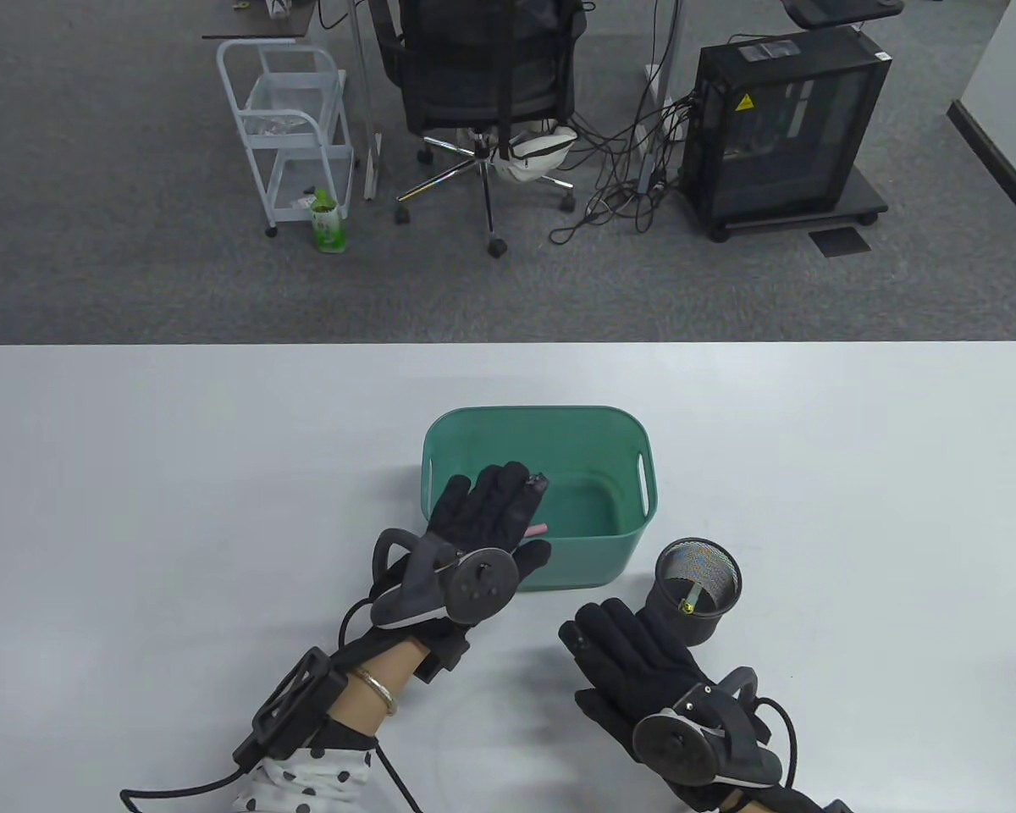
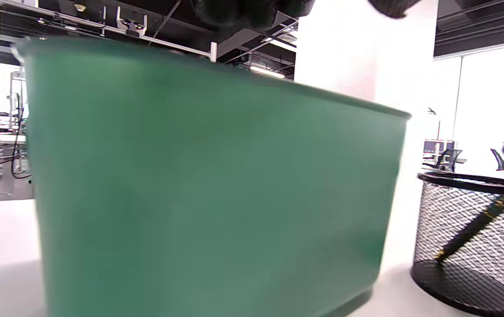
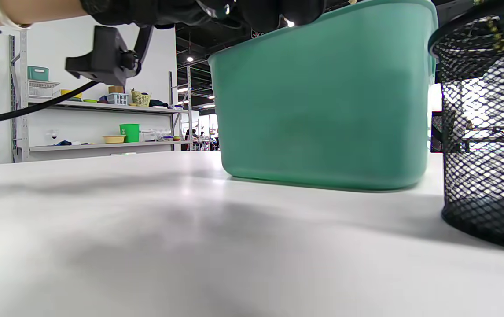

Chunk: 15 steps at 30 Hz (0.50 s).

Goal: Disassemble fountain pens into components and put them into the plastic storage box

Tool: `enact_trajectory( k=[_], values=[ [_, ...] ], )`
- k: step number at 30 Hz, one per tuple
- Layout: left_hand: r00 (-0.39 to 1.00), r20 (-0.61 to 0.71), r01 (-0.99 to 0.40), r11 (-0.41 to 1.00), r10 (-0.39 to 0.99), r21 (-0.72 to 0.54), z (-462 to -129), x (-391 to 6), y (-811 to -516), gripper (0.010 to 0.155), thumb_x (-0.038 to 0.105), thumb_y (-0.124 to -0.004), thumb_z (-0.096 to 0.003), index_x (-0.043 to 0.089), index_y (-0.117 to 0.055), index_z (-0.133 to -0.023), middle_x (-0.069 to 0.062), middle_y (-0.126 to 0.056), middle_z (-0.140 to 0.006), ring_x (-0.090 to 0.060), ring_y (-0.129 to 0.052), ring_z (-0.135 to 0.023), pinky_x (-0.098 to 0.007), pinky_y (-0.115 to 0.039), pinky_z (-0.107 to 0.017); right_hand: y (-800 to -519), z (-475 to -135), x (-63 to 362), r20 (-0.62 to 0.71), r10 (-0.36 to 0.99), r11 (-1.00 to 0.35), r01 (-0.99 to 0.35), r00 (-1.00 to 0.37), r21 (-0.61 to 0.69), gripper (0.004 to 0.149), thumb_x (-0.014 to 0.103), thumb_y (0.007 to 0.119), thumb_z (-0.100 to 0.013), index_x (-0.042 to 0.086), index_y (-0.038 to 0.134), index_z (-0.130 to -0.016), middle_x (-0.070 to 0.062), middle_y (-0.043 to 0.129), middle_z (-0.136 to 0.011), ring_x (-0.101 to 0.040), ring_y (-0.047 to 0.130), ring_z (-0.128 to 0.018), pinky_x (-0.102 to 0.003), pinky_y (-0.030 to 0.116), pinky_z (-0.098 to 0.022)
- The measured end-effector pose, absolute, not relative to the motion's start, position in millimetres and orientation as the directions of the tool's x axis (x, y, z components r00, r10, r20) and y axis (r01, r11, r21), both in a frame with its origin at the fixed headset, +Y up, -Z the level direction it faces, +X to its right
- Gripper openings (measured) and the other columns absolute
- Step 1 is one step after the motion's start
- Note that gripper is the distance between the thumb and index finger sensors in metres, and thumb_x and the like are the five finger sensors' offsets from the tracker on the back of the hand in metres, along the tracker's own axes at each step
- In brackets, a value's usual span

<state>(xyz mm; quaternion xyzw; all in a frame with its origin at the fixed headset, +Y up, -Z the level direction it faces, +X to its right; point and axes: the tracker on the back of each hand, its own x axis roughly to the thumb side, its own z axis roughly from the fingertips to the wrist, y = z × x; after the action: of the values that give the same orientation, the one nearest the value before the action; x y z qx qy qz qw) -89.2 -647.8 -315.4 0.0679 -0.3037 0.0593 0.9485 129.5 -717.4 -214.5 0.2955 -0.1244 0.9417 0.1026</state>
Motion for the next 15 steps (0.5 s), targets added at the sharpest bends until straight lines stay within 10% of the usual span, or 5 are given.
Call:
enact_trajectory(
  k=[15],
  values=[
    [0.769,0.639,-0.104,0.988,0.01,0.11,-248.5,-109.3,-671.5,0.074,0.051,-0.046,-0.0695,0.01,-0.03,-0.129,-0.018,-0.031,-0.135,-0.04,-0.033,-0.122,-0.058,-0.027,-0.088,-718.8,-214.8,127.4,0.588,0.117,-0.952,-0.258,-0.8,-0.162,0.065,0.052,0.054,-0.056,0.025,0.051,-0.115,-0.005,0.047,-0.121,-0.028,0.049,-0.111,-0.046,0.037,-0.083]
  ],
)
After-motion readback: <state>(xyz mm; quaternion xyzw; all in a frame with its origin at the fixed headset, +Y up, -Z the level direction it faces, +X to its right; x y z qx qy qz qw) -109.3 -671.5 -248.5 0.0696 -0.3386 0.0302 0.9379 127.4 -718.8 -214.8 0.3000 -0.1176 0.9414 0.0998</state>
